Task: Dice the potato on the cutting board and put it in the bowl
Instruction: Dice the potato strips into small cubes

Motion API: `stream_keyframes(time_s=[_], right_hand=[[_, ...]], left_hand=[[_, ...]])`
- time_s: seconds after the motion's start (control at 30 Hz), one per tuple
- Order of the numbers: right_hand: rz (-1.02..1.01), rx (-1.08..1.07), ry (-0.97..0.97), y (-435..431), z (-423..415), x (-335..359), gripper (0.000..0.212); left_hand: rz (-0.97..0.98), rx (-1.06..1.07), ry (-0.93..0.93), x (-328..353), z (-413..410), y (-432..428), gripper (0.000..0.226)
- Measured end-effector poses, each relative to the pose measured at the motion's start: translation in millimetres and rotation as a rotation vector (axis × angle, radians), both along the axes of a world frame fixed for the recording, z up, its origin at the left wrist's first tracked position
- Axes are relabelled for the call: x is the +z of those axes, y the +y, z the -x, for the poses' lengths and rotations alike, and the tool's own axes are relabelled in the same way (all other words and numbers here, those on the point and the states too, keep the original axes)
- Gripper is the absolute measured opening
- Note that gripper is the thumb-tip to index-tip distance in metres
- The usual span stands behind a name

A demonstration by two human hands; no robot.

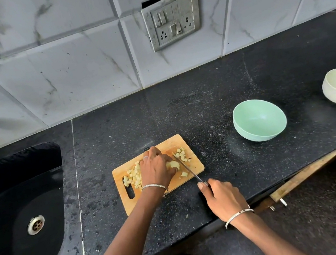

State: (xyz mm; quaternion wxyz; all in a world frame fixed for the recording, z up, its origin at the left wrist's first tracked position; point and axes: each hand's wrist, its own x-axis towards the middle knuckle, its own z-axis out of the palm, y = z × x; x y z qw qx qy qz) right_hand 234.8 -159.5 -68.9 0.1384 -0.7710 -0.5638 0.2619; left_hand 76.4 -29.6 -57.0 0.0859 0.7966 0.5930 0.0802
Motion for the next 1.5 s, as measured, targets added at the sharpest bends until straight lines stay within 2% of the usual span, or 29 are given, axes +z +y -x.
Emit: stream_keyframes(time_s=[0.23,0.47,1.0,1.43,1.5], right_hand=[[-0.019,0.020,0.005,-1,8,10,0.038],[0.009,0.021,0.009,-3,15,14,0.037],[0.095,0.077,-0.001,24,13,15,0.041],[-0.013,0.100,-0.269,-3,-4,9,0.041],[0.008,0.075,-0.250,-3,-5,10,0.042]], left_hand=[[-0.055,0.029,0.002,-3,2,-7,0.041],[-0.050,0.013,0.060,3,1,-5,0.037],[0.047,0.088,-0.051,7,-5,1,0.033],[0.049,0.128,-0.039,8,-4,1,0.035],[0.043,0.124,-0.042,8,-6,1,0.036]])
